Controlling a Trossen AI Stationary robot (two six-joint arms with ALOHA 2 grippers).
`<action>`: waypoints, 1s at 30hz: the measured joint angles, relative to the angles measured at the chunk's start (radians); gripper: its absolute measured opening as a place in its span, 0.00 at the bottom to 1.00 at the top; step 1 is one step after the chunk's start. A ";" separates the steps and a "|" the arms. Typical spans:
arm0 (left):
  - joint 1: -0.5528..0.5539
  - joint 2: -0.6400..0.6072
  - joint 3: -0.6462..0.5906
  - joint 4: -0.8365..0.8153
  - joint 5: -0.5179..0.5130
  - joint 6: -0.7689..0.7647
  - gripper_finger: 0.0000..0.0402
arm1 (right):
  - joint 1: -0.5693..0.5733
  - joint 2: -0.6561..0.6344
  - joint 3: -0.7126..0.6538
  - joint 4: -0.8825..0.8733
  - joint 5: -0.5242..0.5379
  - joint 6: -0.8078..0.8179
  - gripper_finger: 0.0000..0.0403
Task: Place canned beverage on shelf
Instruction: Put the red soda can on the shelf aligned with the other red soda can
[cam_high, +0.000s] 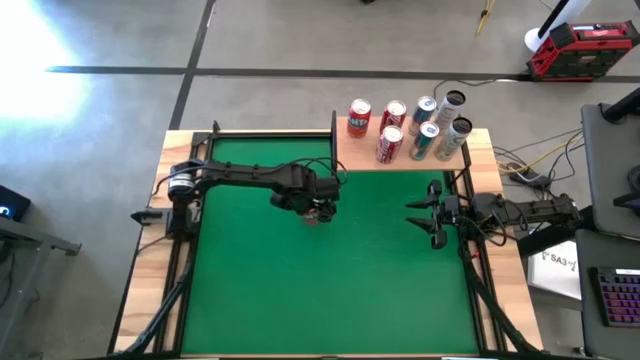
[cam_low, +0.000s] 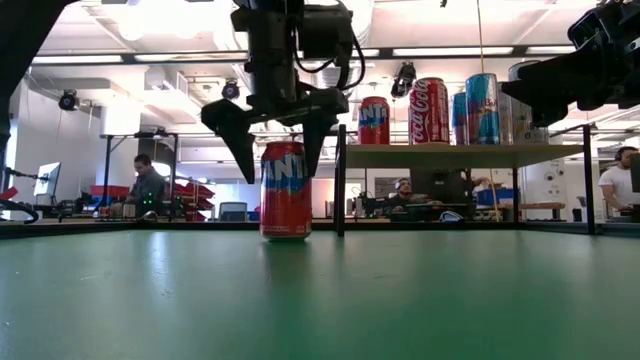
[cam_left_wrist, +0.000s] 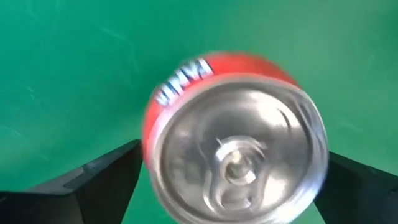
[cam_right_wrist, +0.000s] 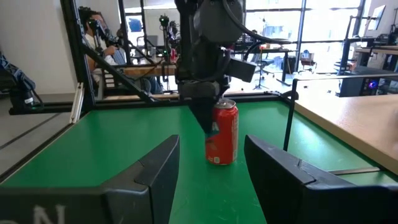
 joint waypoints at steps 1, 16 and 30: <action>0.000 0.000 0.007 -0.003 0.019 0.001 0.99 | 0.000 0.000 0.000 0.000 0.000 0.000 0.43; -0.146 -0.005 0.240 -0.272 0.004 -0.110 0.98 | 0.000 0.002 0.000 0.000 0.000 0.000 0.43; -0.444 -0.310 -0.141 -0.191 -0.318 -0.439 0.95 | 0.000 0.002 0.000 0.000 0.000 0.000 0.43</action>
